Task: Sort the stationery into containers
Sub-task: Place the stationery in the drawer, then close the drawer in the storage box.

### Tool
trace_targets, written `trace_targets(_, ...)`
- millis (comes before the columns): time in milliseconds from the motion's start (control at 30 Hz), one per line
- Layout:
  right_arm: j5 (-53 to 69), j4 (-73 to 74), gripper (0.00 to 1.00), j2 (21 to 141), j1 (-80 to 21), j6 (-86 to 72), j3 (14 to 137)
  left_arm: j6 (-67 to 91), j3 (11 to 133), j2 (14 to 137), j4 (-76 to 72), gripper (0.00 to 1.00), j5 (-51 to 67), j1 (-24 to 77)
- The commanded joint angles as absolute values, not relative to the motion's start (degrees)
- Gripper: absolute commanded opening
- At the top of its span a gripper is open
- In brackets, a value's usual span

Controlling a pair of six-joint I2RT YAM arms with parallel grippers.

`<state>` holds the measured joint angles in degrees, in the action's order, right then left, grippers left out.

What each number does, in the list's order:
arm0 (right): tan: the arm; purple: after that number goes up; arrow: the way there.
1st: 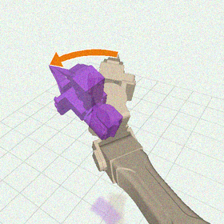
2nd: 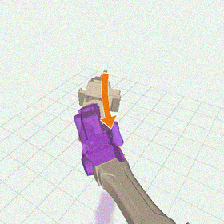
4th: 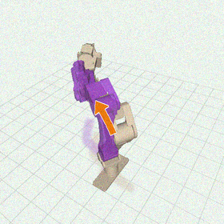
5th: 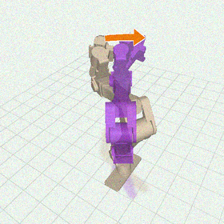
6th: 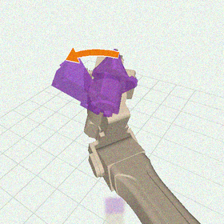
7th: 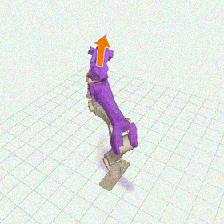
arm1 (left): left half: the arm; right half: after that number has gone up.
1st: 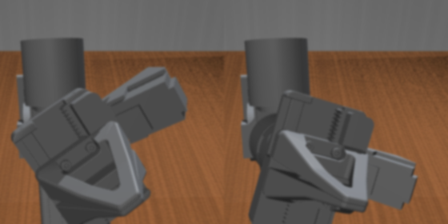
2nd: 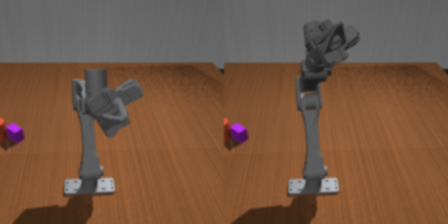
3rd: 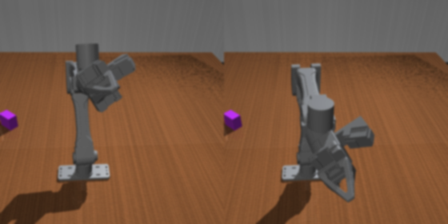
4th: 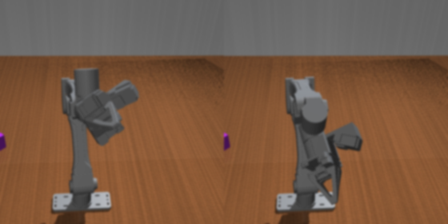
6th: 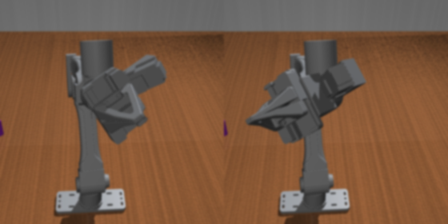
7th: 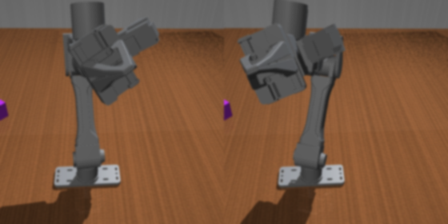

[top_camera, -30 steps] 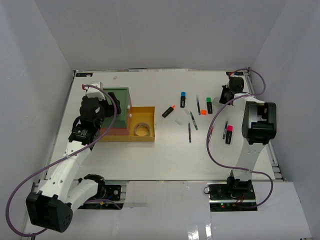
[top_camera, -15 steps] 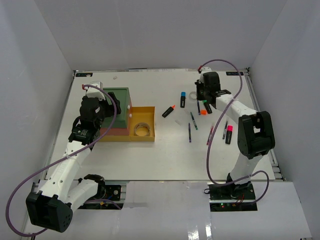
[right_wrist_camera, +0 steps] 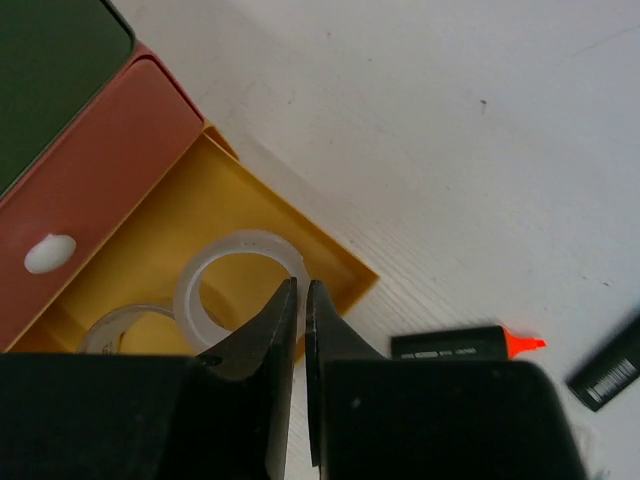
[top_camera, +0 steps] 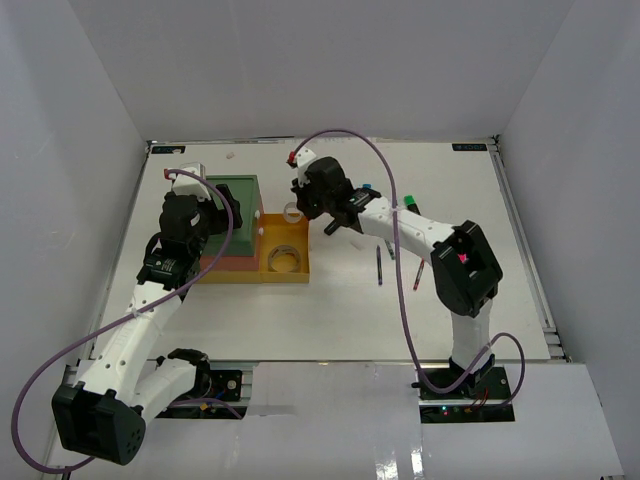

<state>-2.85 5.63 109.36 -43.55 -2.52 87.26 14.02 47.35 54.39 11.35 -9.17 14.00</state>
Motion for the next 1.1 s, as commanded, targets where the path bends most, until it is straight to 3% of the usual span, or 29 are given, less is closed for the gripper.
trace_targets(0, -3.87, 5.97, 0.09, 113.62, -45.35, -1.50, 92.63, 14.94, 46.93, 54.14, 15.20, 0.92, -7.91, 13.97)
trace_targets(167, -4.75, 5.98, 0.13, 117.33, -46.93, -1.32, 95.62, 14.85, 46.93, 54.05, 15.21, 0.93, -8.00, 13.98)
trace_targets(500, -4.22, 5.19, 0.40, 116.64, -47.11, -1.06, 94.58, 14.77, 46.93, 54.32, 15.21, 0.93, -8.17, 14.06)
trace_targets(867, -6.41, 4.04, 0.42, 102.84, -43.95, -0.26, 79.39, 14.85, 46.93, 54.58, 15.21, 0.93, -7.82, 13.97)
trace_targets(1067, -8.09, 4.04, 0.41, 104.14, -43.42, -0.88, 74.45, 14.94, 47.02, 54.84, 15.21, 0.93, -7.29, 13.97)
